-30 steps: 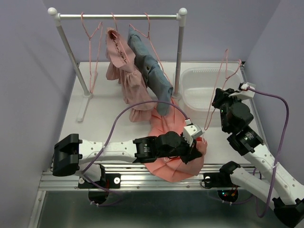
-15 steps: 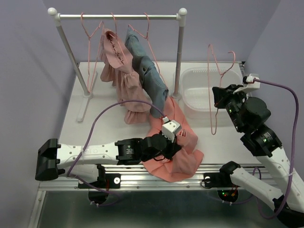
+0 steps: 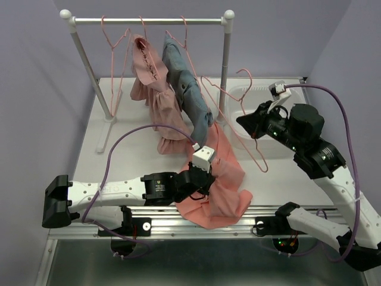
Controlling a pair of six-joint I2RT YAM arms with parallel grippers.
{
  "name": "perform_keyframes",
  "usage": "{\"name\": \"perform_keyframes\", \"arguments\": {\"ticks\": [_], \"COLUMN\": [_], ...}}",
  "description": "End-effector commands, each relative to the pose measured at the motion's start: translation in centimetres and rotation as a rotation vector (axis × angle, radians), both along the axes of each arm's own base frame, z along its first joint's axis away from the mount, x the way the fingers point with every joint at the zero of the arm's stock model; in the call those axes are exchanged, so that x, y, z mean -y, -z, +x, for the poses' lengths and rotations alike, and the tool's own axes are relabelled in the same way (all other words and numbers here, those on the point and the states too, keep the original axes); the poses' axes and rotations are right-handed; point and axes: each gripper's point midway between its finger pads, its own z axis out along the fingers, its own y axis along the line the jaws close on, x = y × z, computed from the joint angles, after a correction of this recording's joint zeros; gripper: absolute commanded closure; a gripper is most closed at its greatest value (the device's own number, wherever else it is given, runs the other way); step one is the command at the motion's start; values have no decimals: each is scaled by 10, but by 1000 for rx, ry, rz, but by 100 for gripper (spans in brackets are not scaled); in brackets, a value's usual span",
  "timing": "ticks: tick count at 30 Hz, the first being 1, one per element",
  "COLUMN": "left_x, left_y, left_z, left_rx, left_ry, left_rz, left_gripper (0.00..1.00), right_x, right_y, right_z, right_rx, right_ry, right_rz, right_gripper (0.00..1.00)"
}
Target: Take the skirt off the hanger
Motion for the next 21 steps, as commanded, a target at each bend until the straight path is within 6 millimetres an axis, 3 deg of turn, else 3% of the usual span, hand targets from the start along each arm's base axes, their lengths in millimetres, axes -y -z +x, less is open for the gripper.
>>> {"name": "perform_keyframes", "arguments": {"ticks": [1, 10, 21], "left_x": [-5, -7, -2], "left_y": [-14, -9, -8], "left_z": [7, 10, 8], "left_rx": [13, 4, -10], "left_ry": [-54, -77, -64], "left_rz": [-56, -51, -63], "left_gripper": [100, 100, 100], "right_x": [-10, -13, -42], "right_y": [-48, -77, -122], "right_z": [13, 82, 135], "right_rx": [135, 207, 319], "right_ry": [-13, 160, 190], "right_rz": [35, -6, 54], "right_gripper": [99, 99, 99]}}
